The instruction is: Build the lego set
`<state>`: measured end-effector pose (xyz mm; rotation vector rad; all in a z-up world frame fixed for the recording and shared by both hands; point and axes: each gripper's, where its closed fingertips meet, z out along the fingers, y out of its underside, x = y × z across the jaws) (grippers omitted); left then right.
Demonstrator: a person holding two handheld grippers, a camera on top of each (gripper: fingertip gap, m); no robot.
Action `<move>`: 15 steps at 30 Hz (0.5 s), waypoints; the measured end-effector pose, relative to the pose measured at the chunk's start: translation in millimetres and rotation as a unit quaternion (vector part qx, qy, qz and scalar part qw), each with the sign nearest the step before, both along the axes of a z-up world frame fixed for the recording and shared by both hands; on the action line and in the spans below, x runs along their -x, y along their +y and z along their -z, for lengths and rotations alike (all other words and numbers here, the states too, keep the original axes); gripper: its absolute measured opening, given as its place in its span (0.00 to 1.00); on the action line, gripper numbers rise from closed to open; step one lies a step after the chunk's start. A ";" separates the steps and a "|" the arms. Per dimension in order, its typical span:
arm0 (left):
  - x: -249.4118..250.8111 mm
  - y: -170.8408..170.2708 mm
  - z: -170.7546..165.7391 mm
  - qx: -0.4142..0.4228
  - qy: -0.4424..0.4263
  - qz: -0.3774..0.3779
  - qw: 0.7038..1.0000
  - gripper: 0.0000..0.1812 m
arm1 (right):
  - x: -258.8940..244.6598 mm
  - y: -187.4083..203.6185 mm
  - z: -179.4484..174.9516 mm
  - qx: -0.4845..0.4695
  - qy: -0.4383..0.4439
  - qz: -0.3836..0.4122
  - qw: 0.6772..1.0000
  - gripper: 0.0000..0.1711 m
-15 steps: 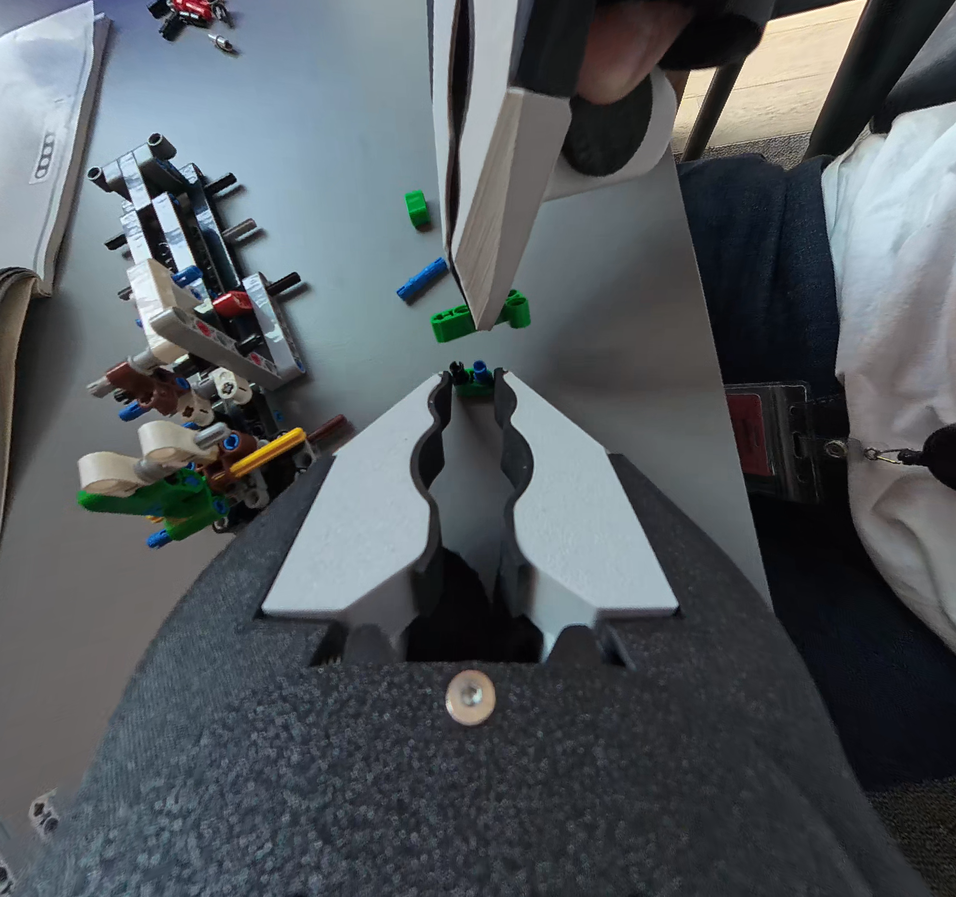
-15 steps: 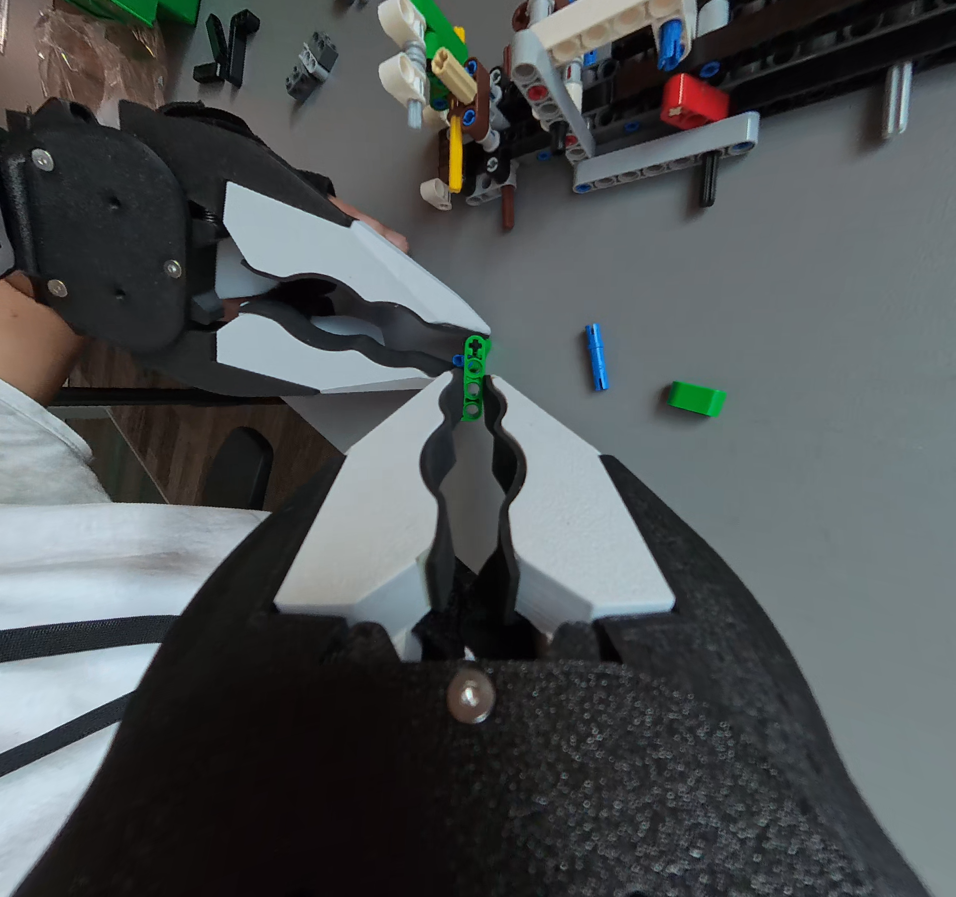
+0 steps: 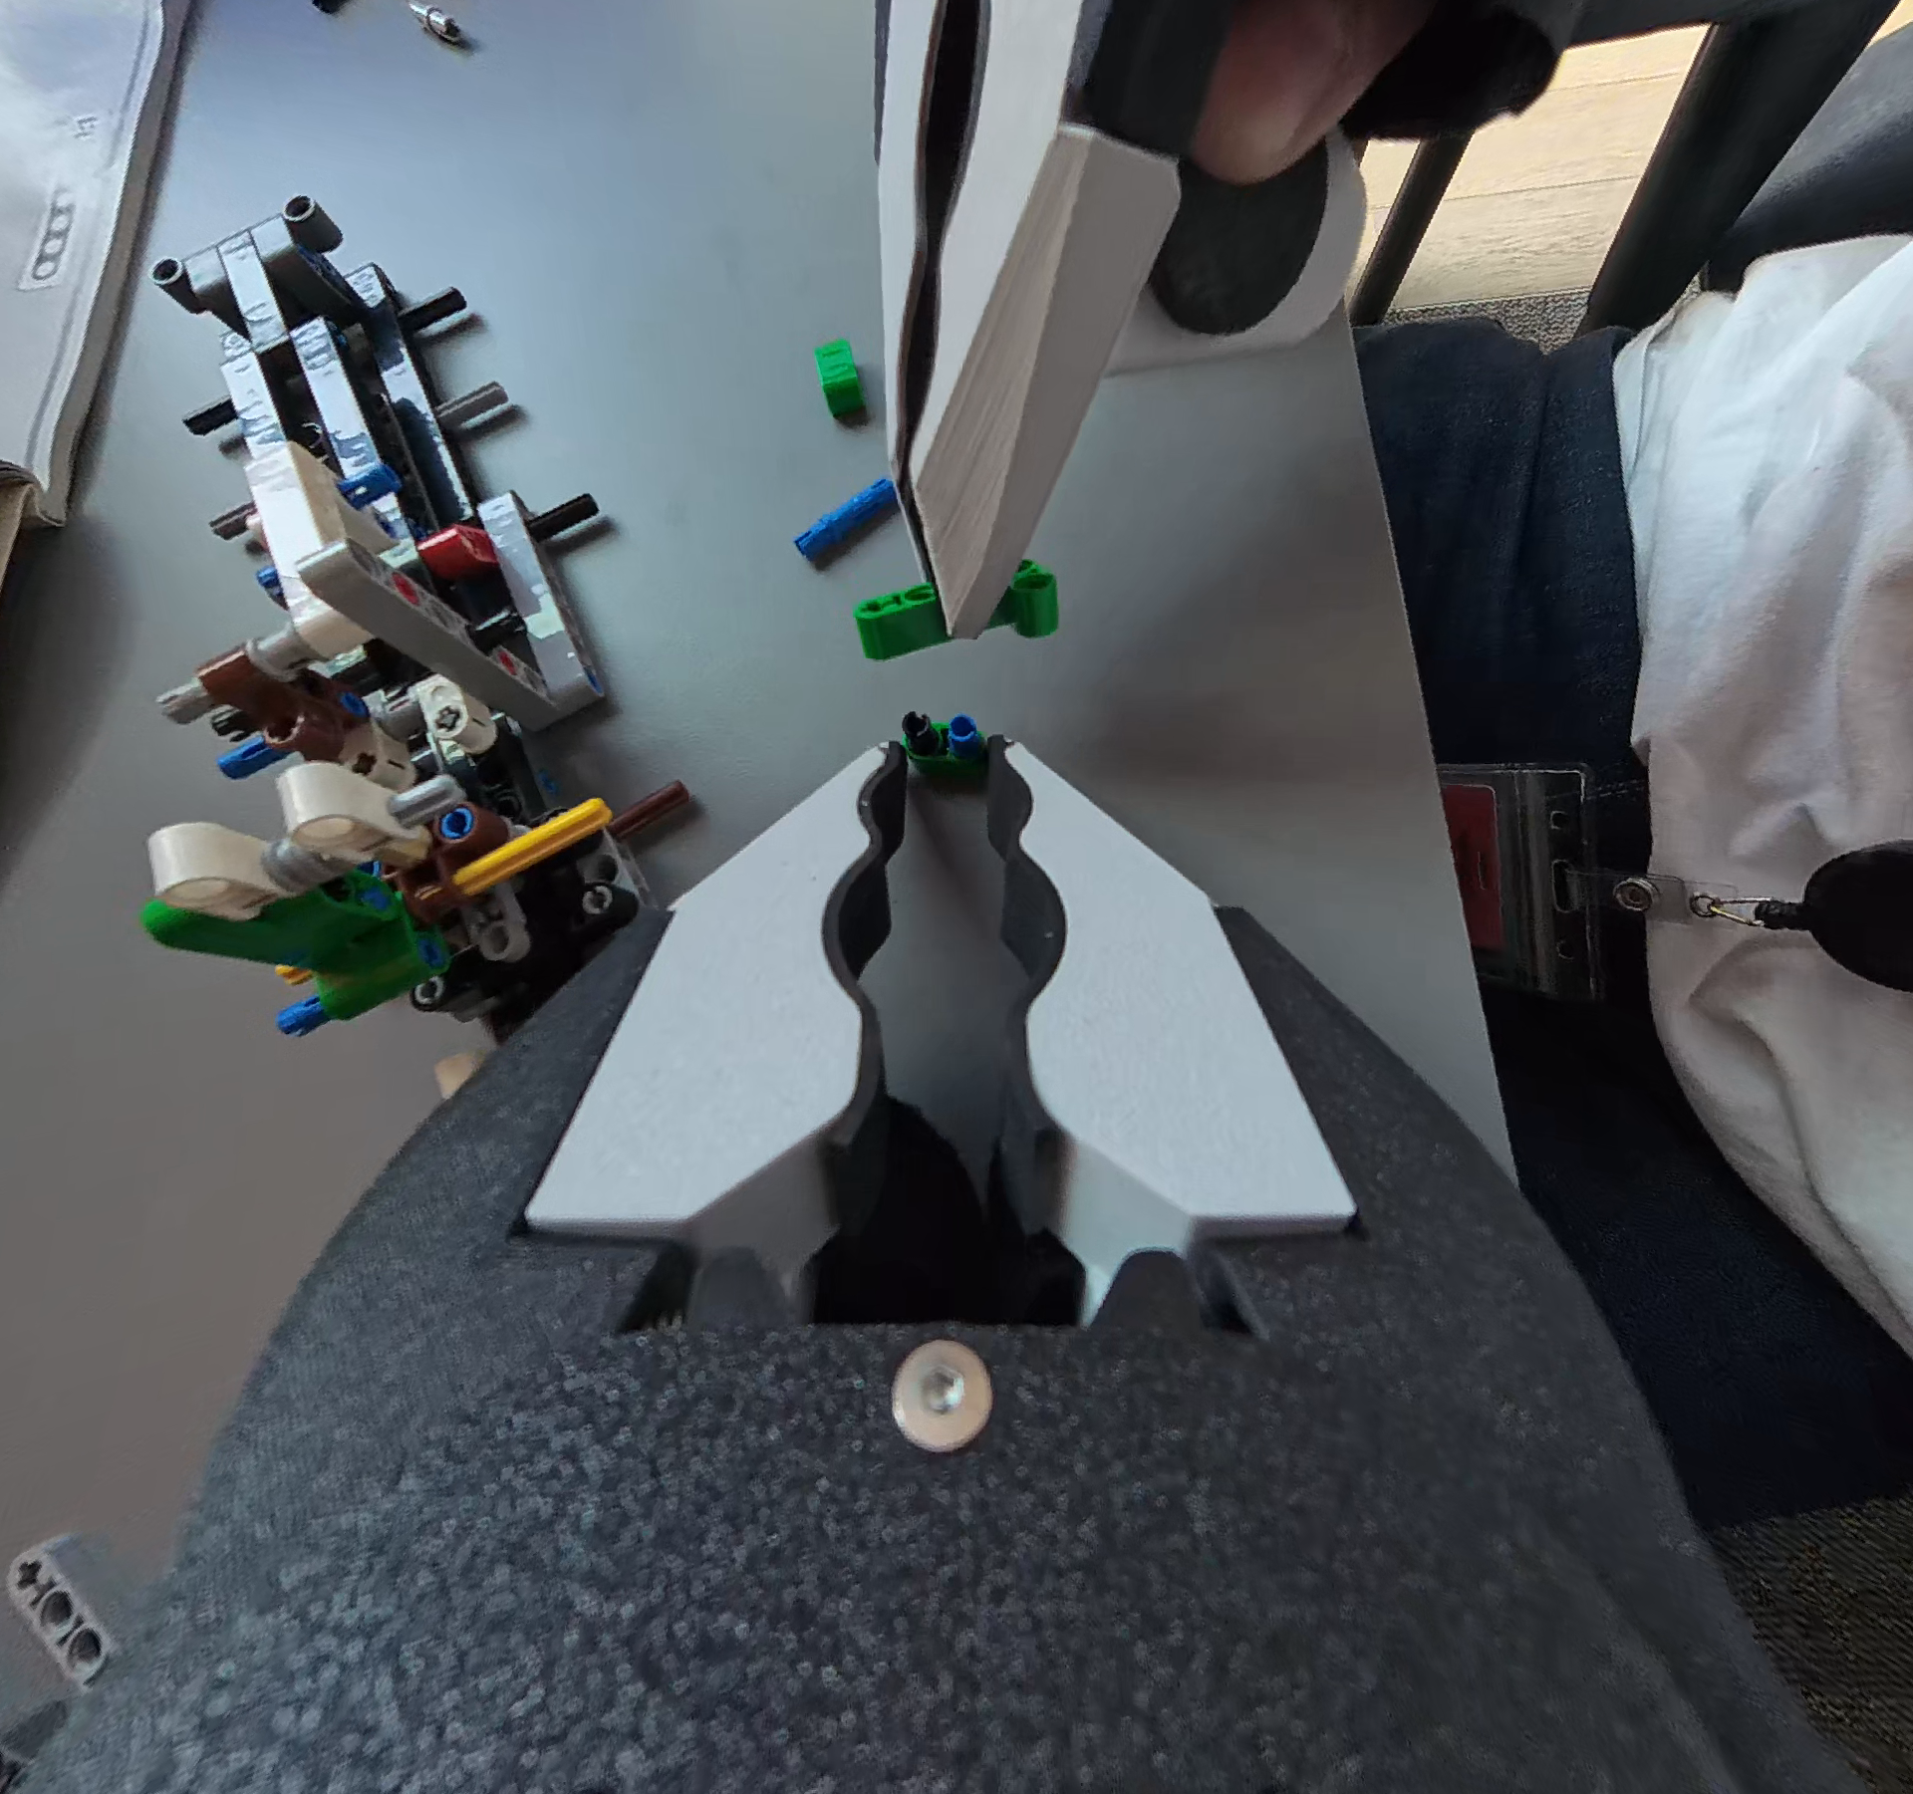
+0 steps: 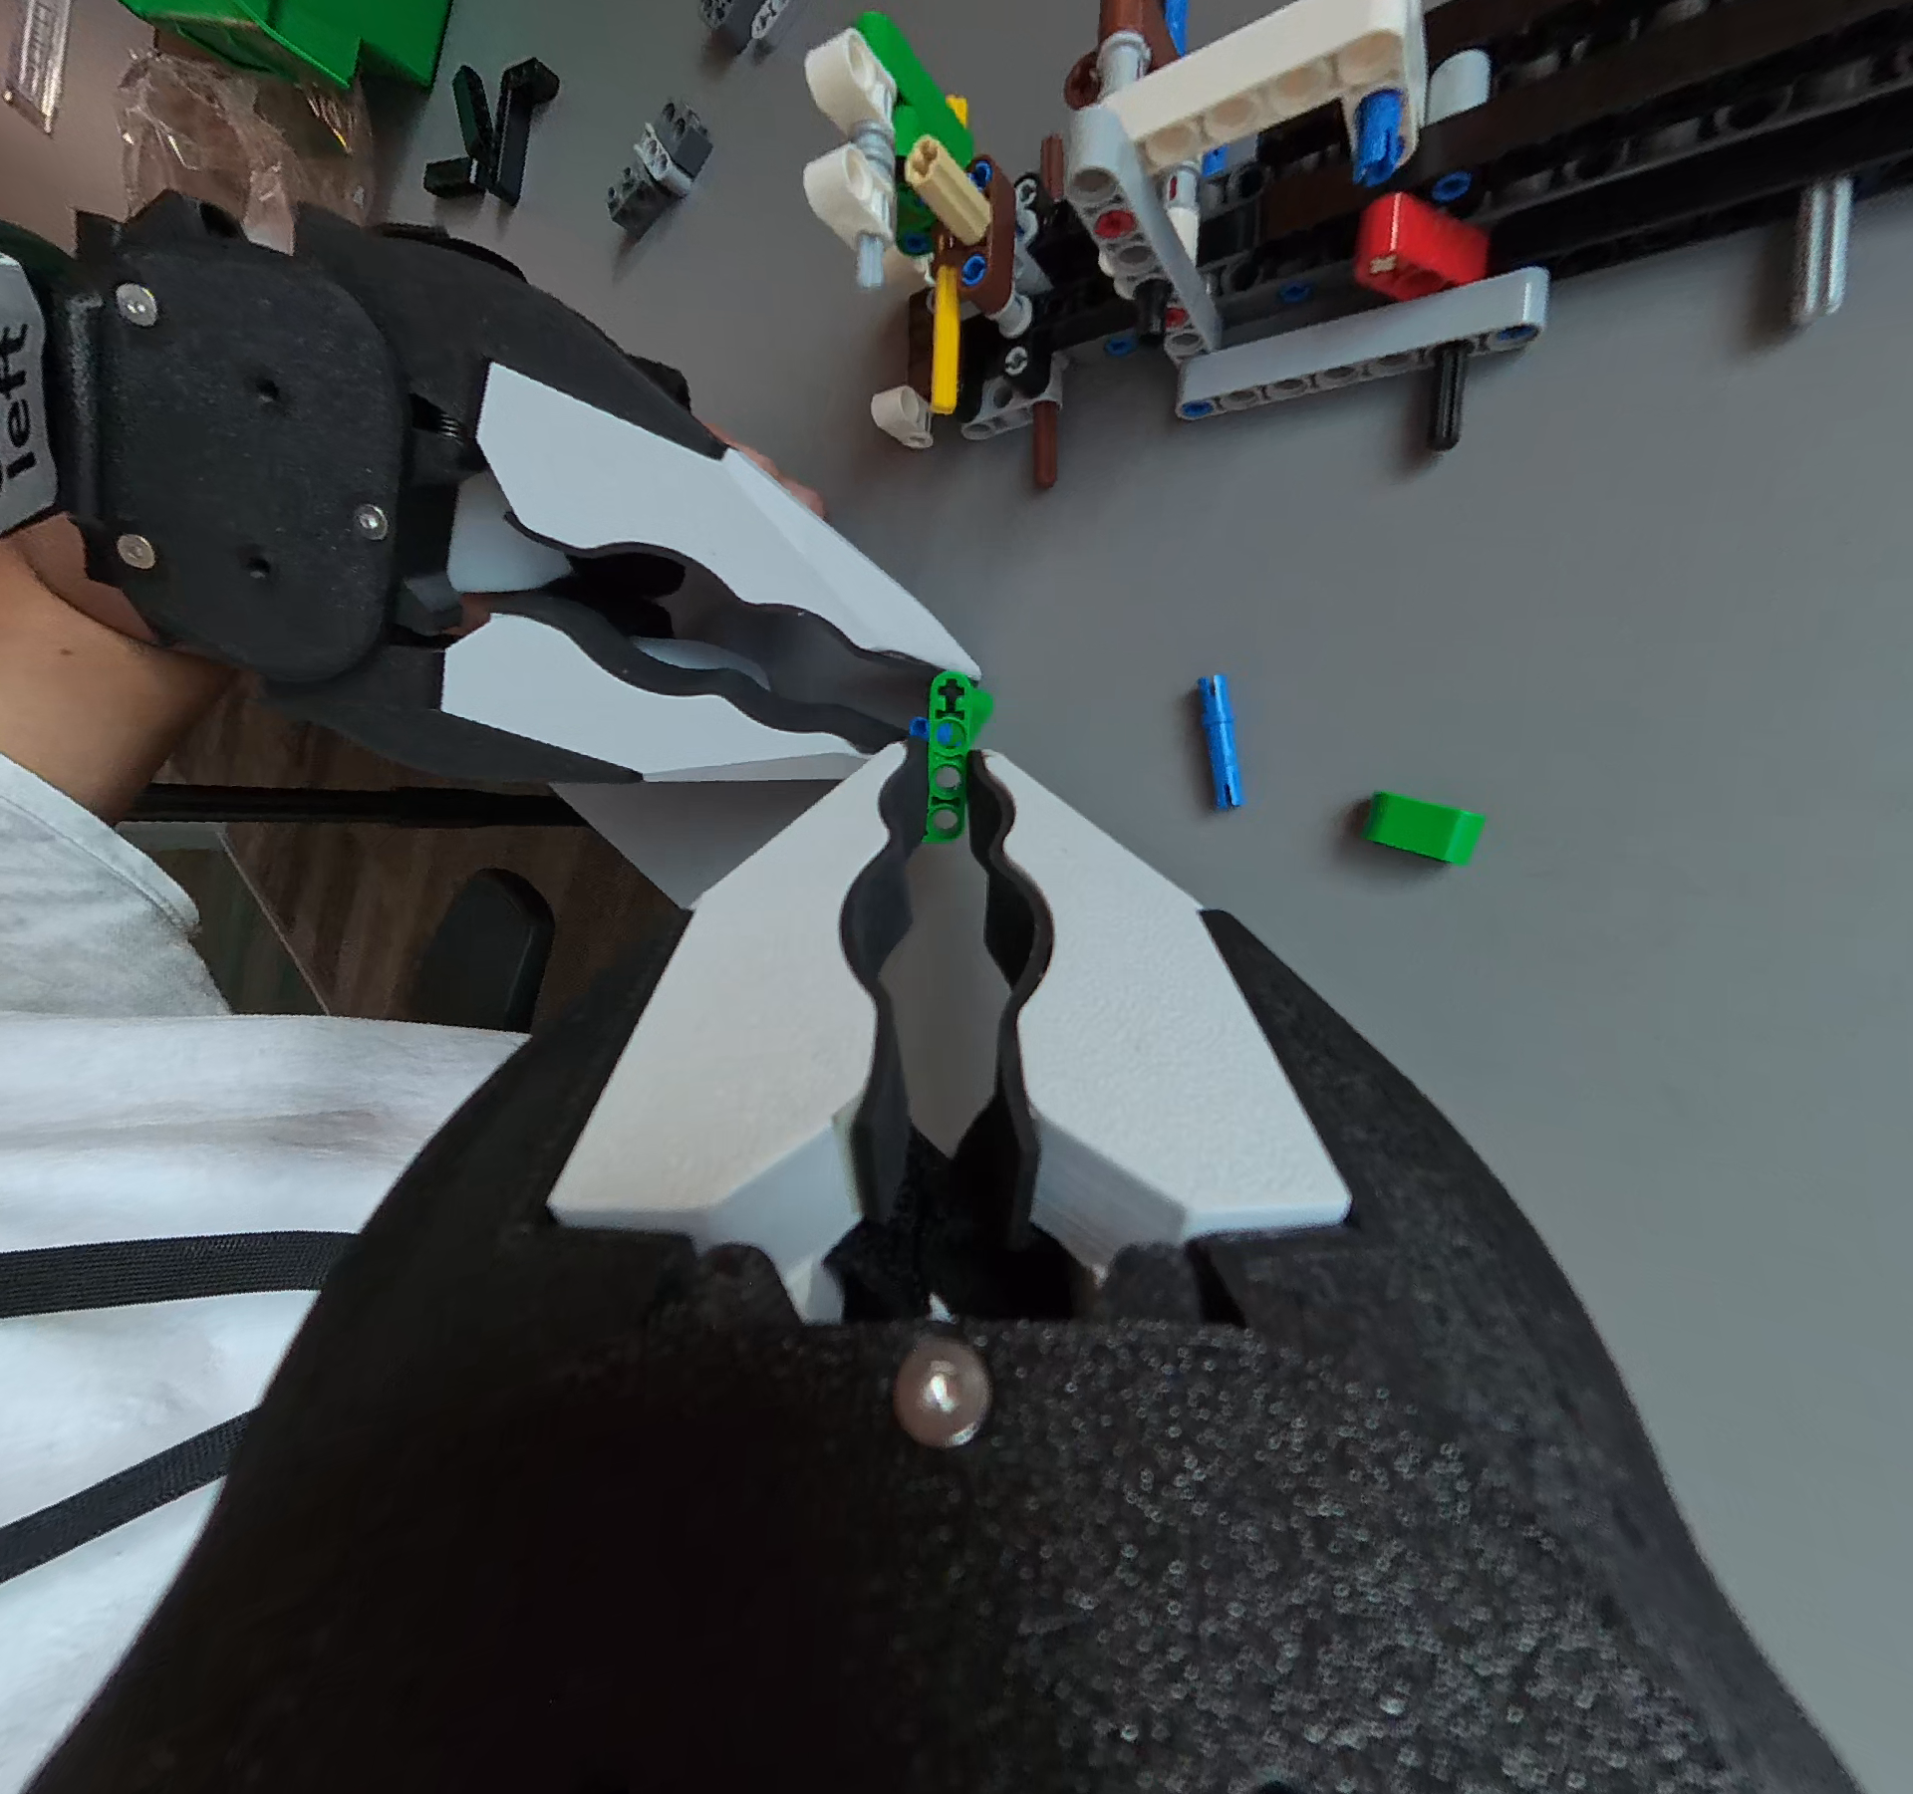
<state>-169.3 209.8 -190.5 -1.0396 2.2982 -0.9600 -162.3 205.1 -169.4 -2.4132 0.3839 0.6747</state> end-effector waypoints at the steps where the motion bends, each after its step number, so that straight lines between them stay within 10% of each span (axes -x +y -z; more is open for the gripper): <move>1: -0.1 0.1 0.1 0.002 0.002 -0.001 1.000 0.08 | 1.2 0.6 0.2 0.003 0.000 -0.001 1.000 0.03; 15: -9.1 -5.4 0.0 0.036 0.028 -0.058 0.997 0.14 | -2.5 6.3 5.6 0.035 -0.012 0.010 0.999 0.03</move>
